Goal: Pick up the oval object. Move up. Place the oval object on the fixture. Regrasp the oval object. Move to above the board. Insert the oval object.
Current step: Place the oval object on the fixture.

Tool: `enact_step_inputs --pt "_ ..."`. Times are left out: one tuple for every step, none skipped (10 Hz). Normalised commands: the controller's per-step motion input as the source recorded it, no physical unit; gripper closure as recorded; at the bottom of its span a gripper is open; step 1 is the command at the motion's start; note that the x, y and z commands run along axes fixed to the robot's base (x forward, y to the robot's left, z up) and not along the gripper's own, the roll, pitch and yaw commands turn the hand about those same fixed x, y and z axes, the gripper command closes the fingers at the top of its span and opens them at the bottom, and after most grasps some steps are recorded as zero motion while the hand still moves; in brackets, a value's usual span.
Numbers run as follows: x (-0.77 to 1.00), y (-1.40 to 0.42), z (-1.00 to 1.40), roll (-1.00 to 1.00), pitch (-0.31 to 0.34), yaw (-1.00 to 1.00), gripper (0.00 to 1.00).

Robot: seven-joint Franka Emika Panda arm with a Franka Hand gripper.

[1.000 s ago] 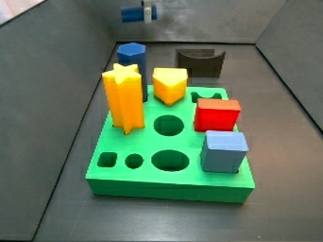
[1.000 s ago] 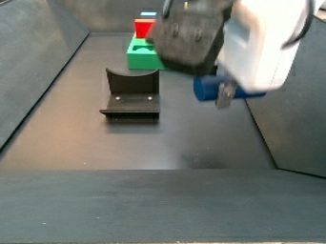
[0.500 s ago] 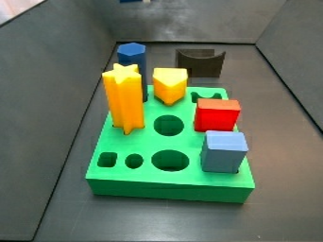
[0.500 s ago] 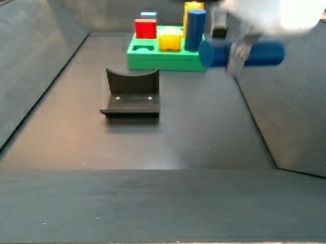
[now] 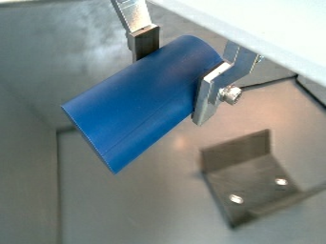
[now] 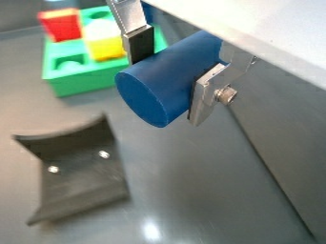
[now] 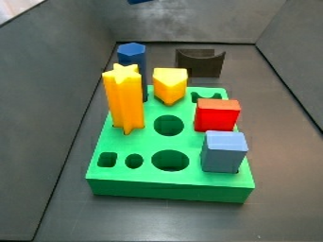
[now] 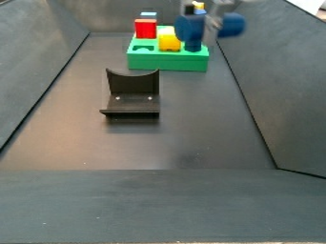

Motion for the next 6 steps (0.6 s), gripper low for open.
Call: enact_step_inputs --pt "1.0 -0.74 0.03 -0.04 0.002 1.0 1.0" --pt "1.0 -0.51 0.01 -0.04 0.009 1.0 1.0" --pt "0.99 -0.38 0.01 -0.04 0.012 1.0 1.0" --pt "0.82 -0.17 0.0 -0.04 0.021 1.0 1.0" --pt "0.74 -0.11 -0.01 -0.04 0.026 1.0 1.0" --pt "0.6 -0.05 -0.01 -0.04 0.037 1.0 1.0"
